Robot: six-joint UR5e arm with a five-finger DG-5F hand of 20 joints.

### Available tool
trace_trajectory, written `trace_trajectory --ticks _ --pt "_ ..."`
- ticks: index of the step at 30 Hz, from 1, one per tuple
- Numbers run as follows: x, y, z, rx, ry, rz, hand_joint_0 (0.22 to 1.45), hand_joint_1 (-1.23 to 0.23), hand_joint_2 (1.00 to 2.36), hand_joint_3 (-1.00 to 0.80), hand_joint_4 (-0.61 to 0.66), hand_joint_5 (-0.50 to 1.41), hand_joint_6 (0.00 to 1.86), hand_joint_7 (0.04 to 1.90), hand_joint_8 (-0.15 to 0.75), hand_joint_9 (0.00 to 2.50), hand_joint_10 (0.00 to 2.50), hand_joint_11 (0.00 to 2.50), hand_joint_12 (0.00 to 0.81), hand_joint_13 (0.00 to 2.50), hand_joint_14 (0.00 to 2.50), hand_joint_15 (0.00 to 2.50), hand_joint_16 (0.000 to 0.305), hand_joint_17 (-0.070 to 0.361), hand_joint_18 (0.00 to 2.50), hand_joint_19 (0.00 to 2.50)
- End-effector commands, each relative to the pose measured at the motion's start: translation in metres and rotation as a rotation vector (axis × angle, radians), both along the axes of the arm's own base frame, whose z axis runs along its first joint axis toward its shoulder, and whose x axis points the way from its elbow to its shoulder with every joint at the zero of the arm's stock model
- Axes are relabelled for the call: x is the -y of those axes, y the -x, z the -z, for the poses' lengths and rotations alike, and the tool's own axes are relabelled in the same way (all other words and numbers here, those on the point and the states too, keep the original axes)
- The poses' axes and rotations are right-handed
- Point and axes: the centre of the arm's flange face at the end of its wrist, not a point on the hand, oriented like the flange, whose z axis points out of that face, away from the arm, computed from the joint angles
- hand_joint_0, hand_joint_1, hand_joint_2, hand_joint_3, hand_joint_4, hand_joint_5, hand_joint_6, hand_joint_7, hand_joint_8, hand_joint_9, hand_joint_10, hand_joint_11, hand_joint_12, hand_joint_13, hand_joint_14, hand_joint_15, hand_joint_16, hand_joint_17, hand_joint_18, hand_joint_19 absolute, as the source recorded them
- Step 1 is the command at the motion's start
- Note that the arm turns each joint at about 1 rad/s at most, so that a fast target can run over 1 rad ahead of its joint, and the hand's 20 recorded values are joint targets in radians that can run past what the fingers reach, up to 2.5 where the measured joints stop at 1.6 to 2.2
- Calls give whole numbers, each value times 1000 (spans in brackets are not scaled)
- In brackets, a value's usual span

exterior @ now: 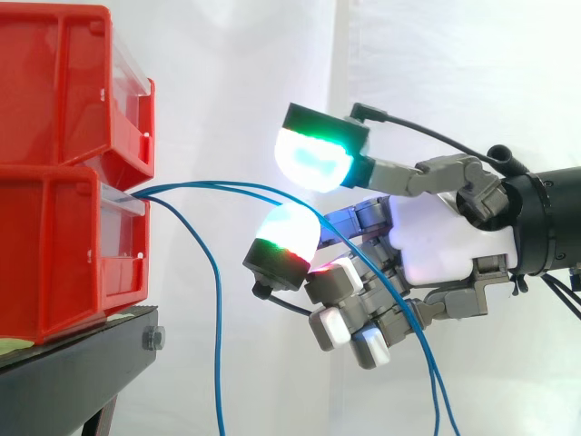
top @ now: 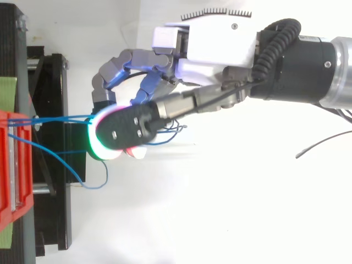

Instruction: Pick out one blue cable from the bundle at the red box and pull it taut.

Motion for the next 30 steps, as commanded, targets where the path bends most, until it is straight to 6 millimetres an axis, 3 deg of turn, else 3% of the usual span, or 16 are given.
trace_trajectory --ticks 1,3,7,16,30 --pt "0 0 1 -1 0 0 588 -286 1000 -500 121 -158 862 1049 264 1032 26 1078 322 920 24 692 43 98 820 914" --pt "0 0 1 -1 0 0 603 -327 1001 -492 128 -155 858 1051 268 1039 26 1090 322 917 26 695 43 98 817 919" --pt "0 0 0 0 0 0 579 -437 1021 -281 135 -160 858 1055 275 1001 25 1087 332 913 25 711 45 101 814 920" --pt "0 0 0 0 0 0 556 -645 1024 -182 155 -186 878 1057 278 925 25 1093 336 880 25 698 47 106 809 910" --pt "0 0 -1 2 0 0 632 -782 1013 -366 88 -209 896 1008 264 859 24 1076 322 855 26 687 46 103 798 866"
